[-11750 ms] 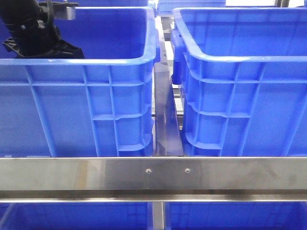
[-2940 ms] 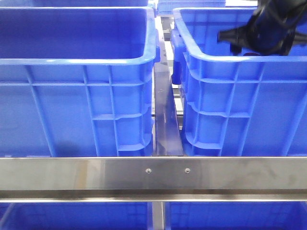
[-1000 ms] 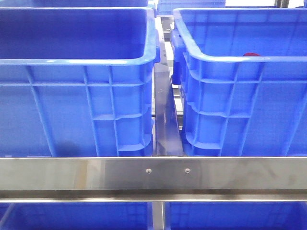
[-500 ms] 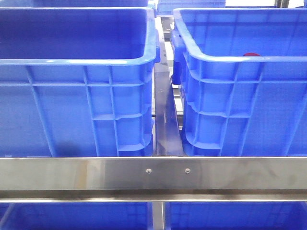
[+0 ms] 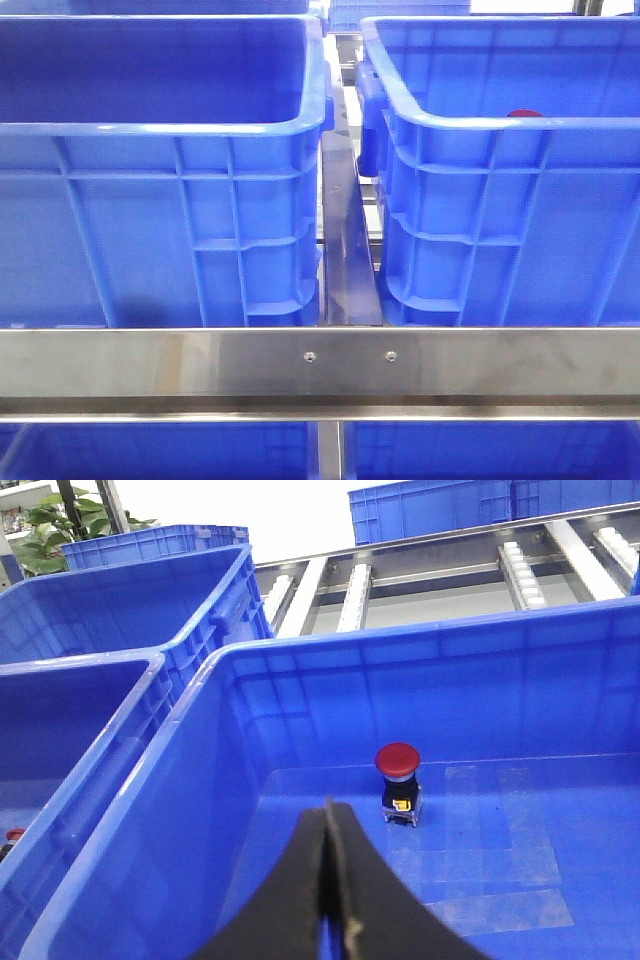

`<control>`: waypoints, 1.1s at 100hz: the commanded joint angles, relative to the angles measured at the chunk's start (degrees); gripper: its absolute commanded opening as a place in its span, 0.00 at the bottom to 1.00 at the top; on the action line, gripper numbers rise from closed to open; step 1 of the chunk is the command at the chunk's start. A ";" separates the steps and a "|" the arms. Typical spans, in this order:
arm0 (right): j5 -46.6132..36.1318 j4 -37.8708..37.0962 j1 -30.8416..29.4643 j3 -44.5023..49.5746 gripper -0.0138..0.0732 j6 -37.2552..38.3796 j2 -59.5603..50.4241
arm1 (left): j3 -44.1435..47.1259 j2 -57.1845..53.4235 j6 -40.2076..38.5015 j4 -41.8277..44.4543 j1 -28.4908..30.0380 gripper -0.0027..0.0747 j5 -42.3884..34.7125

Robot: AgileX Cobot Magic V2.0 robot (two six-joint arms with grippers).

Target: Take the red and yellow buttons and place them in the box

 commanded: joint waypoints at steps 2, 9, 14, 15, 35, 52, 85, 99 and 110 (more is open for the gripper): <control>1.97 1.17 0.02 -1.51 0.08 -0.59 -0.20 | -7.26 6.75 -2.87 1.93 1.61 0.70 -2.17; 1.97 1.17 0.02 -1.51 0.08 -0.59 -0.20 | -11.11 11.89 -2.87 2.74 3.10 0.70 -0.76; 1.97 1.17 0.02 -1.51 0.08 -0.59 -0.20 | -13.59 15.26 -2.87 3.29 4.09 0.70 0.01; 1.97 1.17 0.02 -1.51 0.08 -0.59 -0.20 | -13.94 16.16 -2.87 3.53 4.36 0.70 -0.01; 1.97 1.17 0.02 -1.51 0.08 -0.59 -0.20 | -21.73 27.49 -2.87 5.65 7.18 0.70 1.59; 1.97 1.17 0.02 -1.51 0.08 -0.59 -0.20 | -26.19 35.72 -2.87 6.59 8.75 0.70 4.39; 1.97 1.17 0.02 -1.51 0.08 -0.59 -0.20 | -27.69 43.16 -2.87 9.58 8.75 0.70 4.42; 1.97 1.17 0.02 -1.51 0.08 -0.59 -0.20 | -27.69 45.12 -3.02 9.73 9.24 0.70 3.05; 1.97 1.17 0.02 -1.51 0.08 -0.59 -0.20 | -27.69 46.53 -3.02 9.73 9.89 0.70 2.28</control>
